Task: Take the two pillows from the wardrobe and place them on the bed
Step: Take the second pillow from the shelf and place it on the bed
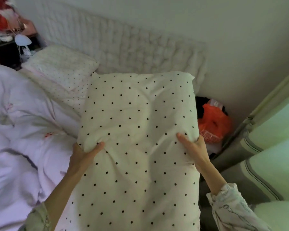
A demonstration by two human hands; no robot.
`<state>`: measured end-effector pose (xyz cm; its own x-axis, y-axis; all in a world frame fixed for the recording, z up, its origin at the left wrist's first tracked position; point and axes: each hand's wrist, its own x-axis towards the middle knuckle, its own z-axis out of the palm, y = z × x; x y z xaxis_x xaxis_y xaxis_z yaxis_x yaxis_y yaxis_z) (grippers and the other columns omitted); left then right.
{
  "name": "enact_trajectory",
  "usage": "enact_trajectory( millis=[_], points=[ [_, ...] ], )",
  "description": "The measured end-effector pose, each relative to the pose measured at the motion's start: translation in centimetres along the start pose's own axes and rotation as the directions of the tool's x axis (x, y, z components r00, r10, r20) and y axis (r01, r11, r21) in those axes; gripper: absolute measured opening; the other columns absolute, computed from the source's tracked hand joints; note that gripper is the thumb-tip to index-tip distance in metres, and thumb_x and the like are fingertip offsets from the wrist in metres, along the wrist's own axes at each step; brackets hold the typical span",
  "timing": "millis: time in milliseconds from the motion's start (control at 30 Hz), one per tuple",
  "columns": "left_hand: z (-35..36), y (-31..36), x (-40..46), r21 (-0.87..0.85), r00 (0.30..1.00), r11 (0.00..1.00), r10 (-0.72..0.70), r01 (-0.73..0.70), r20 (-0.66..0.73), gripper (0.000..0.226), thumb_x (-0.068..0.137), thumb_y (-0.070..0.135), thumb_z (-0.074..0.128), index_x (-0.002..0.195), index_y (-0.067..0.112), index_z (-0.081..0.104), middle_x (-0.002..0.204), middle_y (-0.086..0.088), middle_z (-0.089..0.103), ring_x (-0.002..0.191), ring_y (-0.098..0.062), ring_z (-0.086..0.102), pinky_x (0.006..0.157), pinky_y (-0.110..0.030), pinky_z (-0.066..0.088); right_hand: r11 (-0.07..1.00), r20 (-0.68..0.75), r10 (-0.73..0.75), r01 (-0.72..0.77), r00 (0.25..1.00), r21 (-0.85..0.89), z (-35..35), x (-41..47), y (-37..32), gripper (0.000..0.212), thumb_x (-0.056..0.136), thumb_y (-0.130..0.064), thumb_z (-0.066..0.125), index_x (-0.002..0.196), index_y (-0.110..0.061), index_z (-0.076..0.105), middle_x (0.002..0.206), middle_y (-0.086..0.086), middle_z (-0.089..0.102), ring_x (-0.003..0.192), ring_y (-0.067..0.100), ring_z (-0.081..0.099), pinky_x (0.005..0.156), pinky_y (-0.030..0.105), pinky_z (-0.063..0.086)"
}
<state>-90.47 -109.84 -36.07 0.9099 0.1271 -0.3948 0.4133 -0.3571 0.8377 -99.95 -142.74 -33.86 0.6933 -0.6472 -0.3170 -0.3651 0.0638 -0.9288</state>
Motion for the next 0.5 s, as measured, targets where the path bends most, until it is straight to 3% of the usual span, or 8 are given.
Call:
enact_trajectory(
  millis=[100, 167, 300, 500],
  points=[
    [2.4, 2.7, 3.5, -0.062, 1.0, 0.998, 0.014, -0.014, -0.003, 0.1, 0.043, 0.065, 0.074, 0.124, 0.018, 0.037, 0.117, 0.0, 0.054, 0.103, -0.024, 0.053, 0.088, -0.041, 0.046, 1.0, 0.034, -0.011, 0.012, 0.999, -0.006, 0.7, 5.3, -2.3, 0.09, 0.056, -0.051, 0.082, 0.127, -0.017, 0.04, 0.114, -0.001, 0.059, 0.097, 0.017, 0.061, 0.073, 0.036, 0.054],
    [3.8, 4.1, 6.2, -0.069, 1.0, 0.998, 0.005, -0.006, -0.017, 0.102, 0.041, 0.066, 0.074, 0.123, 0.016, 0.038, 0.12, -0.003, 0.055, 0.107, -0.026, 0.054, 0.091, -0.045, 0.047, 1.0, 0.057, -0.015, 0.016, 0.998, -0.014, 1.5, 8.8, -3.5, 0.09, 0.055, -0.049, 0.083, 0.127, -0.015, 0.041, 0.116, 0.001, 0.06, 0.1, 0.021, 0.062, 0.08, 0.041, 0.055],
    [6.5, 6.9, 12.6, -0.007, 0.996, 0.999, -0.037, 0.037, -0.085, 0.098, 0.048, 0.071, 0.071, 0.121, 0.016, 0.036, 0.117, -0.006, 0.054, 0.109, -0.033, 0.053, 0.094, -0.052, 0.045, 0.999, 0.088, -0.027, 0.03, 0.996, -0.038, 4.4, 16.1, -5.6, 0.089, 0.052, -0.05, 0.083, 0.124, -0.015, 0.044, 0.114, 0.001, 0.061, 0.1, 0.021, 0.063, 0.08, 0.041, 0.055],
    [9.3, 11.2, 21.5, -0.144, 0.987, 0.988, -0.075, 0.054, -0.144, 0.096, 0.057, 0.063, 0.075, 0.129, 0.016, 0.032, 0.128, -0.005, 0.052, 0.115, -0.031, 0.051, 0.097, -0.048, 0.044, 0.989, 0.141, -0.081, 0.098, 0.987, -0.111, 10.0, 27.4, -12.1, 0.082, 0.055, -0.054, 0.08, 0.118, -0.02, 0.04, 0.102, -0.01, 0.056, 0.088, 0.008, 0.057, 0.06, 0.023, 0.045]
  ],
)
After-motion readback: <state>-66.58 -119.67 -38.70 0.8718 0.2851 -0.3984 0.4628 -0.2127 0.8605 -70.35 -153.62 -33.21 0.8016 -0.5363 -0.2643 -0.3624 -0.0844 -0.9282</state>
